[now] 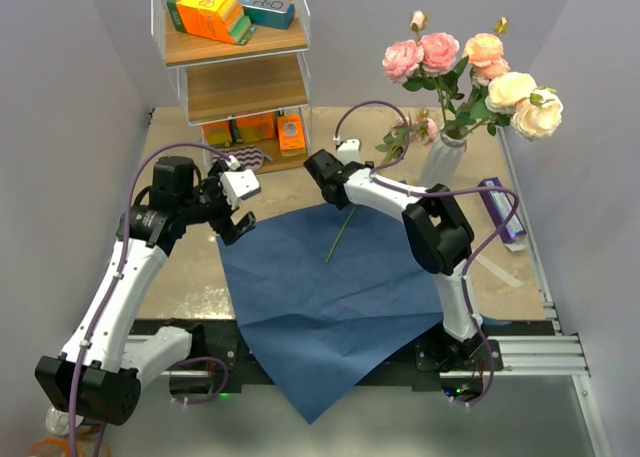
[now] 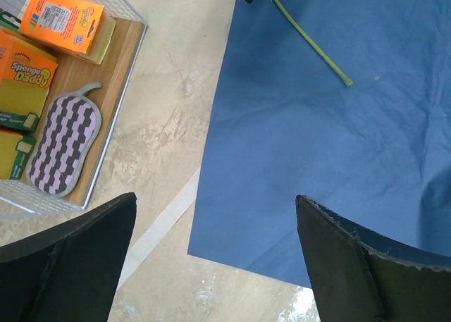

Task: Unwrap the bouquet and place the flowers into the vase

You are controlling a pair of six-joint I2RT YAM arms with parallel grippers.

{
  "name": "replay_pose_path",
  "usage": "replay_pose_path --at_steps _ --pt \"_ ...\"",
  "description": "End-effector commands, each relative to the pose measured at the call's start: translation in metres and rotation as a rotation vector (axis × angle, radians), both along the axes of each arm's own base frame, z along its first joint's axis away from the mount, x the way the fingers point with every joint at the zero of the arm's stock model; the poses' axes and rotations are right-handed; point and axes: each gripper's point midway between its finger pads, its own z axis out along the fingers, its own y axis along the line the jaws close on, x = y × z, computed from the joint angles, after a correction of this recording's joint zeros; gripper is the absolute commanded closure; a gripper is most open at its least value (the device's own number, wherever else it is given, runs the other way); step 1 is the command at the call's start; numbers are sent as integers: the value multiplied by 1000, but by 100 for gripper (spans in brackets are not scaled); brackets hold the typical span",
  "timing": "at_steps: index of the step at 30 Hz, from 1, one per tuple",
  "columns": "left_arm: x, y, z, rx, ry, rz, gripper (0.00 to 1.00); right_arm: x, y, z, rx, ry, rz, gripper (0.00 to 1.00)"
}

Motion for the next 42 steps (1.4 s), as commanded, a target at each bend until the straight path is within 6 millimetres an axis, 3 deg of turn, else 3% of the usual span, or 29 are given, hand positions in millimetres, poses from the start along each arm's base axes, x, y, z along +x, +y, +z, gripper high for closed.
replay_pose_path --at_steps 1,8,17,32,36,40,42 --pt "2 4 12 25 -45 -11 0 29 -5 8 177 -94 -137 29" --pt "-10 -1 -3 21 3 -67 1 49 -2 -5 269 -94 -152 33" --pt "-1 3 -11 43 12 -38 1 58 4 -41 370 -40 -199 35" --pt "3 7 -19 67 15 -22 1 61 -21 -49 389 -46 -283 38" --pt "5 6 -23 68 30 -21 1 51 -24 -64 402 -27 -293 48" --pt "4 8 -27 73 42 -16 1 44 -21 -73 425 -9 -293 69" --pt "4 9 -28 78 38 -12 1 44 -20 -76 432 -3 -288 74"
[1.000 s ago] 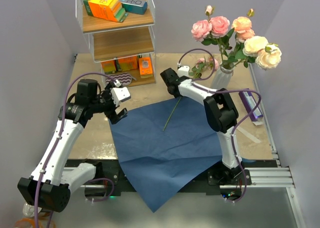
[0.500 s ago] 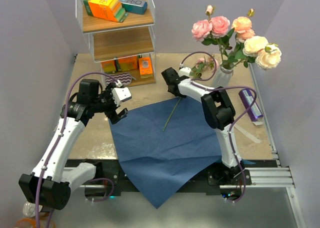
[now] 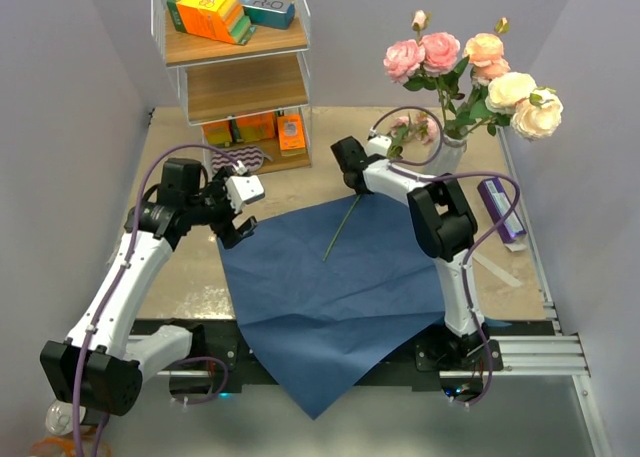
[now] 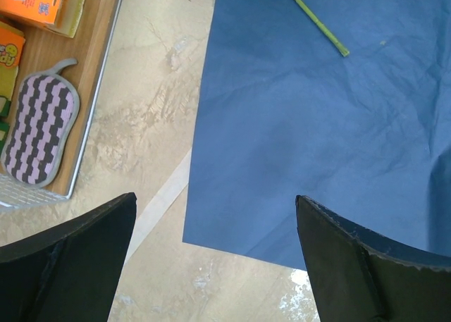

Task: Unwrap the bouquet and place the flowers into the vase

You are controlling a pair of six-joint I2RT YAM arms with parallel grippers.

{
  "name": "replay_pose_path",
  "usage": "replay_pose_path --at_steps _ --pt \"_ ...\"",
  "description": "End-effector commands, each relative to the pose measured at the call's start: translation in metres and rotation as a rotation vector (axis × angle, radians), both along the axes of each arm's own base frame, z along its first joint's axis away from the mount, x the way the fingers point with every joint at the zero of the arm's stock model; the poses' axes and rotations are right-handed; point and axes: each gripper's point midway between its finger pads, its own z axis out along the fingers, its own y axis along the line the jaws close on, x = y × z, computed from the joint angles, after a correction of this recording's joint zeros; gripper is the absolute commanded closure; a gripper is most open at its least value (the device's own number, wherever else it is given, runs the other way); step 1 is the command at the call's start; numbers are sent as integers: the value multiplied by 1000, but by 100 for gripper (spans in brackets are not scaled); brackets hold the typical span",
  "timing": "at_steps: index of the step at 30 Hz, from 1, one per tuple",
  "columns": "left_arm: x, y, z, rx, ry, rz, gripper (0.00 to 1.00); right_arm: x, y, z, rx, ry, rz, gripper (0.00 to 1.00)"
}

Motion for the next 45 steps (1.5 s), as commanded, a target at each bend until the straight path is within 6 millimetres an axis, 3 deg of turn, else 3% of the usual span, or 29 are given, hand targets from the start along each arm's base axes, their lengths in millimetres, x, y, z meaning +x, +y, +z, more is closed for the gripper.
replay_pose_path --at_steps 1,4,7,8,11,16,21,23,24,26,27,29,32,38,45 --pt "2 4 -3 12 -19 15 1 -15 0 -24 46 64 -11 80" --pt "2 6 -1 17 -23 22 1 -15 9 -20 40 55 28 91" --pt "3 9 0 22 -25 38 1 -12 26 -1 12 14 103 100" --pt "2 9 1 23 -24 40 1 -14 40 10 11 -12 144 100" --pt "1 13 0 39 -12 61 2 -17 58 33 -55 -63 219 100" --pt "-4 19 5 63 -31 75 2 -41 51 67 -103 -139 228 100" --pt "-7 18 4 55 -23 69 2 -68 41 45 -82 -82 224 97" --pt "-7 18 4 55 -21 72 2 -70 42 30 -92 -42 237 76" --pt "-7 18 5 53 -22 69 2 -65 45 34 -101 -42 249 58" --pt "-9 17 9 47 -26 62 2 -58 46 20 -116 0 258 43" --pt "-9 16 10 45 -26 61 2 -50 49 26 -111 10 248 39" --pt "-9 16 13 45 -35 57 2 -42 49 23 -120 21 239 38" --pt "-10 18 14 57 -44 56 2 -27 49 34 -114 -13 225 36" --pt "-14 21 5 80 -37 48 2 -5 25 40 -86 -53 131 36" --pt "-16 21 5 82 -36 40 3 3 19 12 -69 9 136 43"
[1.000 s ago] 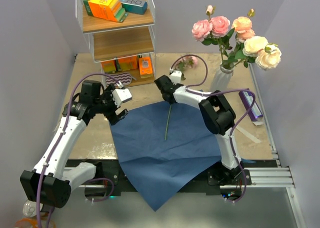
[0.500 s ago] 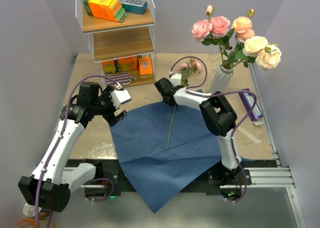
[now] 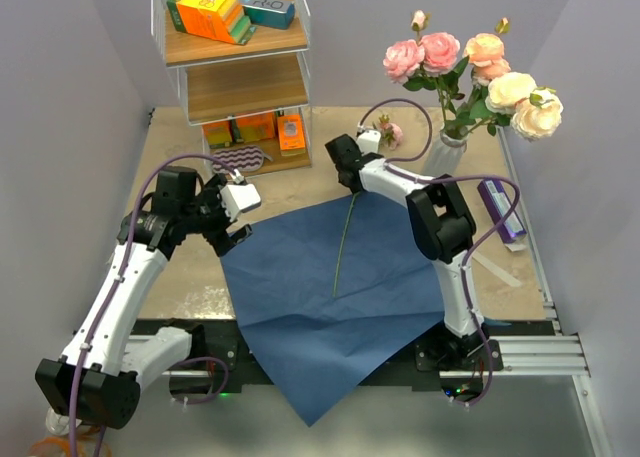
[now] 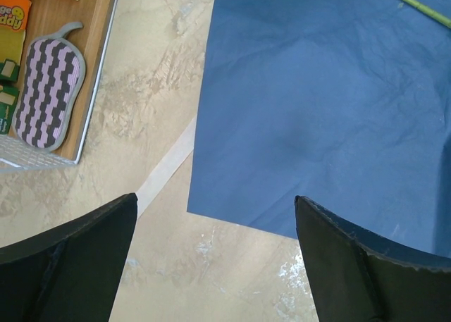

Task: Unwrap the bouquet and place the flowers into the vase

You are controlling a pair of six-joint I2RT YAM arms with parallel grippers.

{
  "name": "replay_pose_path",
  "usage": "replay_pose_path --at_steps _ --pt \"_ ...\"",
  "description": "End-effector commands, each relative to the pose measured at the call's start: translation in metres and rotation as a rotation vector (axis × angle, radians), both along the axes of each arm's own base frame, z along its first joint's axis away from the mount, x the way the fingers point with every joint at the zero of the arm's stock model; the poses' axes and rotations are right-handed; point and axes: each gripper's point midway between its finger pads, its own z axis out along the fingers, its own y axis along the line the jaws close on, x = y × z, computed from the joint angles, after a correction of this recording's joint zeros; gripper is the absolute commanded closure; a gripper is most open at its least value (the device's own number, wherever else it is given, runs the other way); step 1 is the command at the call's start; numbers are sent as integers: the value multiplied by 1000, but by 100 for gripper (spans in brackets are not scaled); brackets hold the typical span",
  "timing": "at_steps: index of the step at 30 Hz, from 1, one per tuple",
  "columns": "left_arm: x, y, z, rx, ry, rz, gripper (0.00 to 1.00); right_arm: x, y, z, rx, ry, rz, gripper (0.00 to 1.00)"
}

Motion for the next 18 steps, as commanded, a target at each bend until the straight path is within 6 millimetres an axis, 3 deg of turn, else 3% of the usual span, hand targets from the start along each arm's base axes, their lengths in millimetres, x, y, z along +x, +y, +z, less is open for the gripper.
replay_pose_path --at_steps 1,7,10,13,17,18 --pt "0 2 8 -1 -30 -5 3 4 8 -10 42 18 11 43" --pt "0 2 6 7 4 -5 4 1 14 -26 76 41 34 50" --pt "-1 2 9 5 -7 -7 4 1 17 -29 89 48 40 60" --pt "-1 3 8 12 -7 -5 4 1 17 -28 92 47 40 74" --pt "-1 6 8 25 -10 4 5 -3 13 -17 96 24 45 100" --pt "-1 9 7 39 -12 14 5 -3 13 -3 102 -3 46 100"
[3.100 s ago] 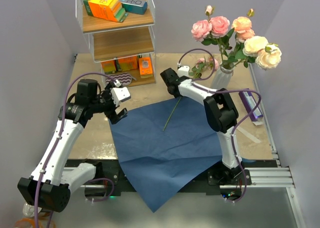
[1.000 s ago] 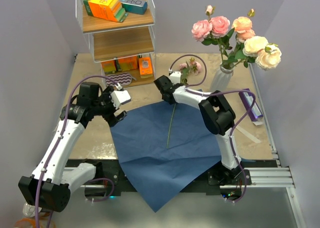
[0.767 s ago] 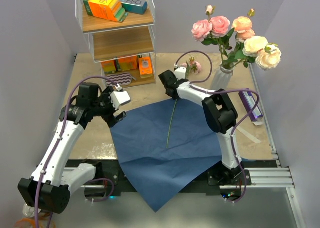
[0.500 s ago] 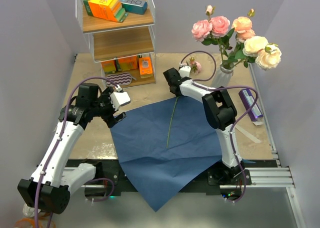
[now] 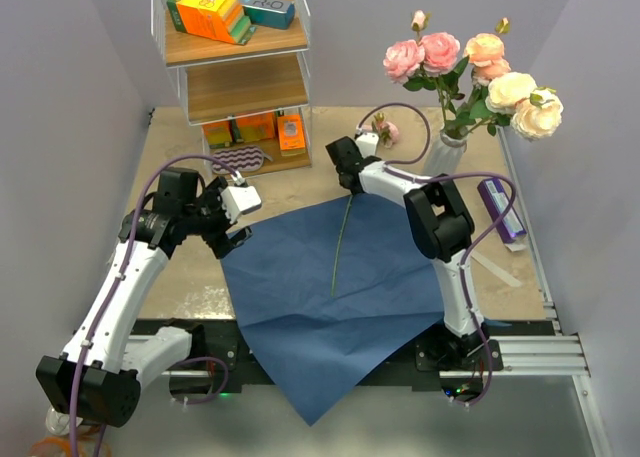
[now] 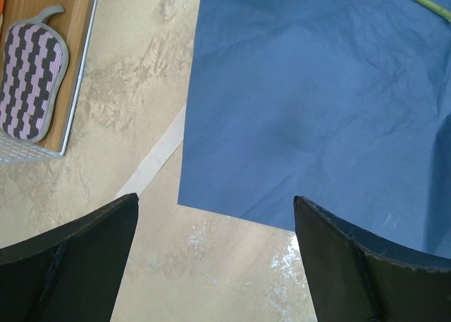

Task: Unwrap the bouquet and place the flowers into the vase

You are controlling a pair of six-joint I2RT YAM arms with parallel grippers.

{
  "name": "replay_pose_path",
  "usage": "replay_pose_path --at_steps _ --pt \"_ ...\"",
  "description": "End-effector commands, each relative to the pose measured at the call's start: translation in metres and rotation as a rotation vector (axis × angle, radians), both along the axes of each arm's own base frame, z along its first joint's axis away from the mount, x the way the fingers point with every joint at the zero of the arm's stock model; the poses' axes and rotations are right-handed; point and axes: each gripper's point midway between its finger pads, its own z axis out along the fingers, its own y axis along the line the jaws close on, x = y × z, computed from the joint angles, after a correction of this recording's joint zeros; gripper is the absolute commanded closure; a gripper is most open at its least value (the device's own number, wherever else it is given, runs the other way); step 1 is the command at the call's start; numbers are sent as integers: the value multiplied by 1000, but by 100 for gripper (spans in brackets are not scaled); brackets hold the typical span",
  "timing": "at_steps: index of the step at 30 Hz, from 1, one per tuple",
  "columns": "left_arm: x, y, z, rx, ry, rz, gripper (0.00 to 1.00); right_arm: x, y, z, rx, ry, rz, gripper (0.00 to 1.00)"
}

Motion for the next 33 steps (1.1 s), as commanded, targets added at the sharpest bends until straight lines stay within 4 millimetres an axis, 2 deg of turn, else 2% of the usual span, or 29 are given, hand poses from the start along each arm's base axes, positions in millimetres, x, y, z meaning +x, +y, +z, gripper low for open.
replay_pose_path --at_steps 1,2,3,5,6,8,13,16,17,19,20,23,24,26,27,28,30,31,33 --pt "6 7 16 26 -58 15 5 -12 0 21 26 -30 17 100" --pt "6 8 16 29 -60 18 5 -16 -1 20 22 -39 28 100" --pt "5 8 17 28 -60 19 5 -18 2 38 34 -74 37 100" --pt "4 6 18 18 -56 14 5 -24 -3 45 15 -101 45 100" --pt "2 3 21 -3 -47 13 5 -28 3 62 20 -136 59 100" --pt "2 1 23 -17 -29 16 6 -35 1 76 -43 -174 71 100" --pt "6 -3 35 -48 -21 33 8 -60 28 122 -116 -290 155 100" --pt "5 -3 42 -52 -36 36 8 -76 37 158 -128 -372 197 100" --pt "5 -3 43 -54 -37 40 8 -82 35 178 -121 -411 206 100" --pt "3 -2 44 -53 -42 45 8 -95 40 198 -116 -452 229 100" --pt "1 -2 44 -55 -41 45 8 -102 36 222 -104 -499 240 100" --pt "-1 -2 42 -62 -40 46 8 -119 40 262 -95 -584 287 100" --pt "-1 -3 43 -68 -40 43 8 -129 41 287 -64 -632 309 100" --pt "1 -4 44 -68 -38 46 8 -137 50 319 -36 -708 385 100" --pt "1 -5 47 -73 -40 44 7 -148 48 346 8 -765 416 100" --pt "3 -5 47 -73 -37 44 8 -157 63 360 63 -806 523 100" --pt "4 -5 51 -75 -47 43 8 -171 65 398 99 -922 604 100" --pt "5 -5 52 -76 -52 41 8 -181 56 423 112 -990 626 100" --pt "6 -5 51 -75 -53 42 8 -197 57 462 103 -1123 714 100"
